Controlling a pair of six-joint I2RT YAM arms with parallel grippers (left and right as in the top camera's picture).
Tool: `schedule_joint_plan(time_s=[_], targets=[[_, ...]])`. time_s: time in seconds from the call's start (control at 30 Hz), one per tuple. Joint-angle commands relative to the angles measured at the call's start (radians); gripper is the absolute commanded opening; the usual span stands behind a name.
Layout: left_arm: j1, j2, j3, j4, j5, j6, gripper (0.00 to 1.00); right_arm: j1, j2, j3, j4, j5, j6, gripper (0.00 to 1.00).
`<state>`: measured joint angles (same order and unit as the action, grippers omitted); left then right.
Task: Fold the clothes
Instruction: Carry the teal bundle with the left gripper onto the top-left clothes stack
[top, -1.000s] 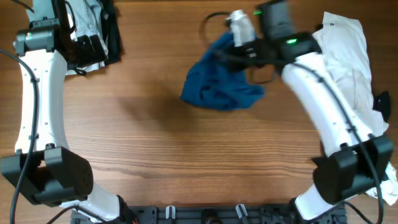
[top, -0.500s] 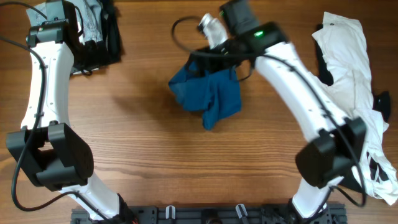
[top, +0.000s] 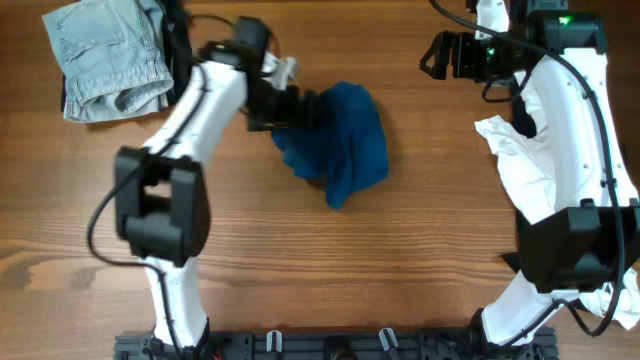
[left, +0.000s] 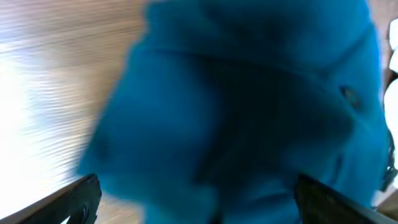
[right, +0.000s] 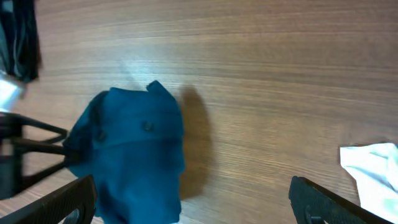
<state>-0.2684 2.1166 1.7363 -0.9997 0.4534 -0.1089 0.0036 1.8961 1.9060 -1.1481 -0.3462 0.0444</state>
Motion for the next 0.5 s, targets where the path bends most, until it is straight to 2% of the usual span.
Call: schedule_joint_plan(time_s=[0.0, 0.07, 0.23, 0.27, 0.3, 0.37, 0.47], targets=[[-0.051, 0.083, -0.005, 0.076, 0.105, -0.147, 1.00, 0.002, 0.012, -0.003, -0.009, 0.010, 0.007, 1.00], [-0.092, 0.133, -0.005, 0.143, 0.181, -0.192, 1.00, 0.002, 0.012, -0.003, -0.019, 0.010, 0.008, 1.00], [-0.203, 0.297, -0.005, 0.283, 0.147, -0.331, 1.00, 0.002, 0.012, -0.003, -0.019, 0.012, 0.007, 1.00], [-0.222, 0.320, -0.005, 0.310, 0.144, -0.357, 0.94, 0.002, 0.012, -0.003, -0.020, 0.024, 0.007, 1.00], [-0.237, 0.330, -0.005, 0.331, 0.145, -0.377, 0.81, 0.002, 0.012, -0.003, -0.019, 0.044, 0.007, 1.00], [-0.280, 0.333, -0.004, 0.400, 0.144, -0.382, 0.04, 0.002, 0.012, -0.003, -0.021, 0.093, 0.008, 1.00], [-0.290, 0.329, -0.004, 0.439, 0.145, -0.388, 0.04, 0.000, 0.012, -0.003, -0.021, 0.114, 0.008, 1.00]])
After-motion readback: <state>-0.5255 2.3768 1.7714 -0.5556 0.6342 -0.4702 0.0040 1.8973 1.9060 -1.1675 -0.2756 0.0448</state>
